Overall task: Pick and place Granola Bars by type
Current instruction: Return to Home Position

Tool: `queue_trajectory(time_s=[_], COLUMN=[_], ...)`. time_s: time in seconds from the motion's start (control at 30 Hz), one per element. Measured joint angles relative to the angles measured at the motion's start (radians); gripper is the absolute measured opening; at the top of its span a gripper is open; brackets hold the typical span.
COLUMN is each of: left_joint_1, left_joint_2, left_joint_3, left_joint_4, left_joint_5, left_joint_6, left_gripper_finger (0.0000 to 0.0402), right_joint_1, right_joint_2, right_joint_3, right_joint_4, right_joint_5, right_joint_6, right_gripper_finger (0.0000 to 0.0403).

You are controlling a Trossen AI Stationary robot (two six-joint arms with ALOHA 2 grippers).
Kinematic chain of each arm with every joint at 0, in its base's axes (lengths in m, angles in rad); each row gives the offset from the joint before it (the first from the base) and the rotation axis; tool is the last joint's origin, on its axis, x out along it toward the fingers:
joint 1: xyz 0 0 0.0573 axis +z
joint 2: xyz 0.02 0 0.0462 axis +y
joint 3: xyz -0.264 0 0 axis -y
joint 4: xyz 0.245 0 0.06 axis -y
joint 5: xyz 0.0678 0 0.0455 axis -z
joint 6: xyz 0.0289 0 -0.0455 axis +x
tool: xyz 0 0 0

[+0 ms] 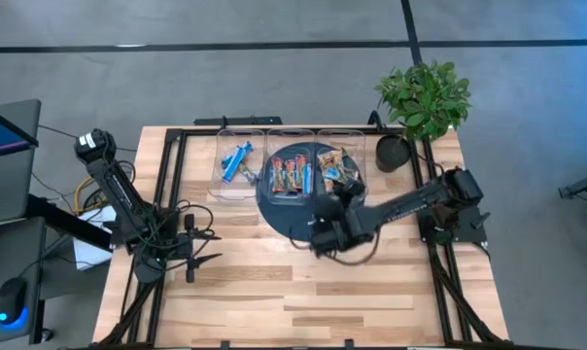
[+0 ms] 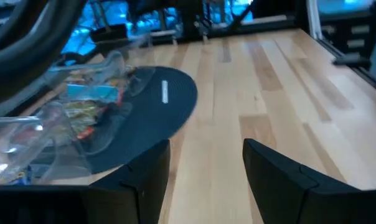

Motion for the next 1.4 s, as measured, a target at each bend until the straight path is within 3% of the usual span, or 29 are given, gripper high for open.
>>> queue_trajectory(time_s=[0.13,0.27,0.37,0.47,0.6,0.8,1.03,1.1,1.2,1.3,1.4], left_joint_1=[0.0,0.0,0.014,0.031,0.047,0.076,0.086,0.086,0.086,0.086,0.086], left_joint_2=[0.0,0.0,0.0,-0.001,-0.001,-0.001,-0.001,-0.001,-0.001,-0.001,-0.001], left_joint_3=[0.0,0.0,0.0,0.0,0.0,0.0,0.0,0.0,0.0,0.0,0.0], left_joint_4=[0.05,0.055,0.063,0.067,0.097,0.097,0.097,0.096,0.096,0.096,0.096], left_joint_5=[-0.03,-0.024,-0.155,-0.281,-0.335,-0.31,-0.27,-0.27,-0.271,-0.278,-0.278], left_joint_6=[0.04,0.086,0.048,0.003,-0.001,0.124,0.156,0.159,0.17,0.17,0.17], left_gripper_finger=[0.0199,0.0199,0.0199,0.0199,0.0199,0.0199,0.0199,0.0199,0.0199,0.0199,0.0199], right_joint_1=[0.079,0.143,0.186,0.215,0.22,0.227,0.226,0.226,0.227,0.226,0.221], right_joint_2=[0.0,0.0,0.0,-0.01,-0.025,-0.025,-0.04,-0.038,-0.034,-0.031,-0.031], right_joint_3=[0.0,0.0,0.0,0.0,0.0,0.0,0.0,0.0,0.0,-0.001,0.0], right_joint_4=[0.012,0.012,0.009,-0.02,-0.151,-0.339,-0.319,-0.233,0.025,0.362,0.676], right_joint_5=[0.067,0.264,0.387,0.393,0.389,0.395,0.429,0.421,0.341,0.174,-0.065], right_joint_6=[-0.058,-0.058,-0.032,0.017,0.186,0.444,0.454,0.375,0.102,-0.273,-0.633], right_gripper_finger=[0.0181,0.0181,0.0179,0.0178,0.0179,0.018,0.0176,0.0176,0.0178,0.0177,0.0175])
